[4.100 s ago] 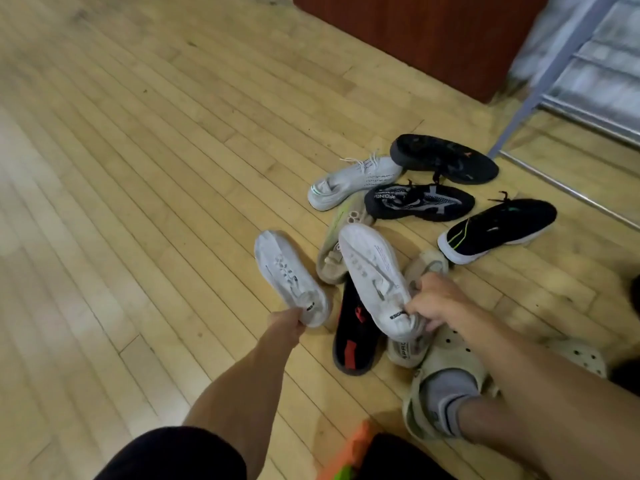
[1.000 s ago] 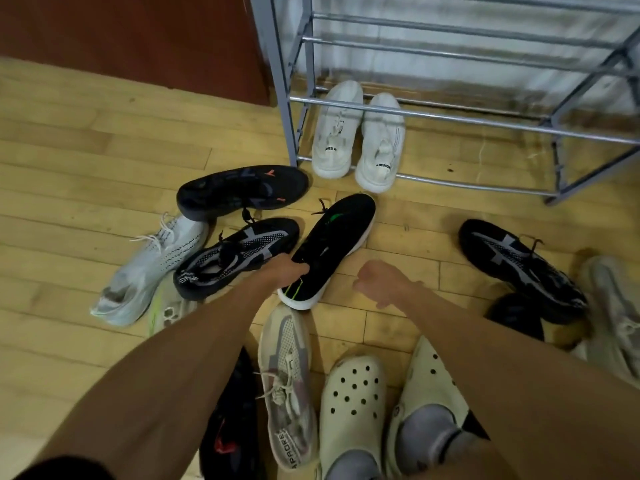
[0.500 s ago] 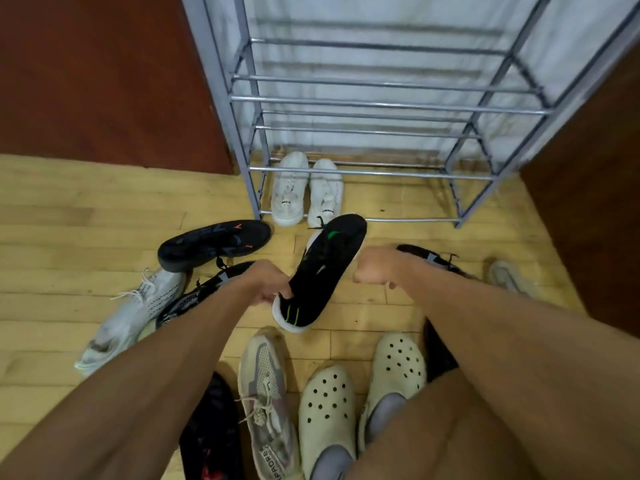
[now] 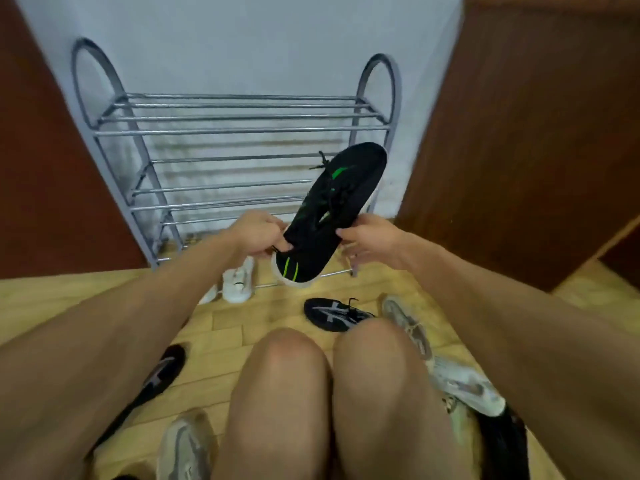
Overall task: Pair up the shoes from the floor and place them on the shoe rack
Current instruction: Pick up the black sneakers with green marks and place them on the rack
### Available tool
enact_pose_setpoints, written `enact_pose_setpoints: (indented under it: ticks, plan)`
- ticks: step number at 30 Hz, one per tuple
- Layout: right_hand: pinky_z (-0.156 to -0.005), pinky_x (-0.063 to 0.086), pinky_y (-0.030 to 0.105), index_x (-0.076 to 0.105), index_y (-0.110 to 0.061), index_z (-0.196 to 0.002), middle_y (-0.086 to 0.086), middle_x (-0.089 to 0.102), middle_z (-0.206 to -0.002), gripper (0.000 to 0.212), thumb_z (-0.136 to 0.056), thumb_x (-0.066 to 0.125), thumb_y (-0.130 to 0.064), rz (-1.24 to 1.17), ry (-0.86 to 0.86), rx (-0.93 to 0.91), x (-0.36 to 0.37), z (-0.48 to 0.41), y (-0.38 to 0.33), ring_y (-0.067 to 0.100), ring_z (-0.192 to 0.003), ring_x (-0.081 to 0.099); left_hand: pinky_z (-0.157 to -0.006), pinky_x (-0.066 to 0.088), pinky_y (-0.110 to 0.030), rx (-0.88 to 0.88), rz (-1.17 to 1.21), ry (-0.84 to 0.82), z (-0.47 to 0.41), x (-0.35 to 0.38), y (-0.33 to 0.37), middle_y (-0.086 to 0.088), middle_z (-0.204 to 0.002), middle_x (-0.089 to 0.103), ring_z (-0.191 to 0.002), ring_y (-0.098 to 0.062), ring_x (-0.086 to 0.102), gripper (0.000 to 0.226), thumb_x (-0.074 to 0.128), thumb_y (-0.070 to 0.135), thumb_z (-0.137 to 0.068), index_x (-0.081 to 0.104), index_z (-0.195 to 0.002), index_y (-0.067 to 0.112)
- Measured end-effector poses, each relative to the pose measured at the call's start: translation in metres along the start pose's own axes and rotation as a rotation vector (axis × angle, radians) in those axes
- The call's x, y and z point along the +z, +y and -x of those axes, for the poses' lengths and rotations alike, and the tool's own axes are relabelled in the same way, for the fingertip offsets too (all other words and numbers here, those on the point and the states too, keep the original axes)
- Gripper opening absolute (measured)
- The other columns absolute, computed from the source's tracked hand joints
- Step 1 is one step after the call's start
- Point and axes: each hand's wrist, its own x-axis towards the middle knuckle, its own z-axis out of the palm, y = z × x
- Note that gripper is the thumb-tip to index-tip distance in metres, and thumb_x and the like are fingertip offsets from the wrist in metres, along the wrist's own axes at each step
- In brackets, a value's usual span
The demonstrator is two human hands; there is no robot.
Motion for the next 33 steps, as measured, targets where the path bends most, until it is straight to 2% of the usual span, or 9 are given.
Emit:
enact_pose_setpoints:
  ticks: [4, 11, 15, 19, 23, 25, 27, 30, 33]
  plan:
    - [-0.074, 0.058, 0.041, 0.046, -0.009, -0.119, 0.008, 0.062, -0.098, 0.026, -0.095, 0.056, -0.007, -0.317, 0.15, -0.06, -0.045, 0.018, 0.025, 0.027, -0.077, 0.065, -0.068, 0.048, -0.03, 0.038, -0.05, -0.065, -0.012, 0.058, 0.038, -0.007, -0.088, 0.064, -0.083, -0.021, 0.055, 0.022, 0.068, 0.001, -0.078, 0.07, -0.1, 0.004]
    - [-0.072, 0.056, 0.039, 0.044, -0.019, -0.109, 0.006, 0.064, -0.092, 0.021, -0.097, 0.049, -0.002, -0.334, 0.181, 0.044, -0.101, 0.056, 0.106, 0.026, -0.076, 0.065, -0.067, 0.054, -0.03, -0.081, -0.157, -0.243, -0.016, 0.17, 0.046, -0.013, -0.108, 0.067, -0.083, -0.022, 0.061, 0.031, 0.067, 0.002, -0.079, 0.064, -0.11, 0.003]
    - [-0.09, 0.056, 0.044, 0.057, -0.022, -0.112, 0.015, 0.066, -0.109, 0.02, -0.098, 0.051, -0.01, -0.45, 0.124, 0.143, -0.115, 0.062, 0.174, 0.033, -0.095, 0.068, -0.072, 0.055, -0.031, -0.186, -0.098, -0.294, -0.008, 0.215, 0.023, -0.011, -0.108, 0.066, -0.095, -0.025, 0.064, 0.026, 0.066, 0.001, -0.081, 0.065, -0.107, 0.002]
    - [-0.073, 0.059, 0.035, 0.057, -0.007, -0.124, 0.013, 0.063, -0.101, 0.027, -0.098, 0.052, -0.014, -0.377, 0.287, 0.327, -0.12, 0.076, 0.248, 0.024, -0.077, 0.067, -0.064, 0.054, -0.028, -0.215, -0.049, -0.297, 0.009, 0.263, -0.018, -0.007, -0.089, 0.067, -0.076, -0.018, 0.064, 0.014, 0.067, -0.001, -0.079, 0.065, -0.081, 0.012]
    - [-0.051, 0.05, 0.024, 0.059, -0.008, -0.099, 0.01, 0.058, -0.081, 0.012, -0.096, 0.049, -0.014, -0.199, 0.432, 0.576, -0.099, 0.102, 0.332, 0.016, -0.05, 0.056, -0.065, 0.053, -0.026, -0.276, -0.062, -0.38, 0.027, 0.3, -0.071, 0.002, -0.082, 0.068, -0.079, -0.014, 0.064, 0.017, 0.066, 0.0, -0.079, 0.069, -0.08, 0.017]
    - [-0.059, 0.053, 0.032, 0.062, -0.005, -0.093, 0.012, 0.06, -0.084, 0.018, -0.094, 0.048, -0.017, 0.051, 0.326, 0.641, -0.081, 0.119, 0.375, 0.021, -0.059, 0.057, -0.073, 0.056, -0.031, -0.26, -0.124, -0.393, 0.037, 0.306, -0.089, 0.002, -0.079, 0.067, -0.081, -0.015, 0.064, 0.019, 0.067, 0.001, -0.077, 0.067, -0.073, 0.019]
    - [-0.07, 0.052, 0.038, 0.063, 0.004, -0.106, 0.016, 0.062, -0.093, 0.028, -0.095, 0.049, -0.018, 0.282, 0.028, 0.697, -0.058, 0.143, 0.405, 0.028, -0.077, 0.06, -0.079, 0.057, -0.033, -0.234, -0.188, -0.413, 0.044, 0.306, -0.099, 0.001, -0.081, 0.067, -0.082, -0.015, 0.063, 0.02, 0.068, 0.003, -0.076, 0.066, -0.07, 0.022]
    - [-0.095, 0.047, 0.041, 0.057, 0.0, -0.122, 0.013, 0.058, -0.118, 0.042, -0.09, 0.063, -0.027, 0.604, -0.429, 0.778, -0.018, 0.177, 0.437, 0.031, -0.11, 0.056, -0.08, 0.056, -0.033, -0.219, -0.239, -0.442, 0.054, 0.3, -0.107, -0.003, -0.087, 0.069, -0.083, -0.016, 0.063, 0.015, 0.068, 0.003, -0.076, 0.07, -0.082, 0.017]
    - [-0.097, 0.044, 0.045, 0.04, -0.009, -0.136, 0.015, 0.044, -0.134, 0.057, -0.086, 0.064, -0.022, 0.702, -0.387, 0.815, 0.018, 0.202, 0.467, 0.038, -0.123, 0.046, -0.072, 0.054, -0.027, -0.22, -0.25, -0.46, 0.059, 0.295, -0.11, -0.003, -0.085, 0.068, -0.077, -0.011, 0.061, 0.017, 0.067, 0.002, -0.077, 0.071, -0.087, 0.016]
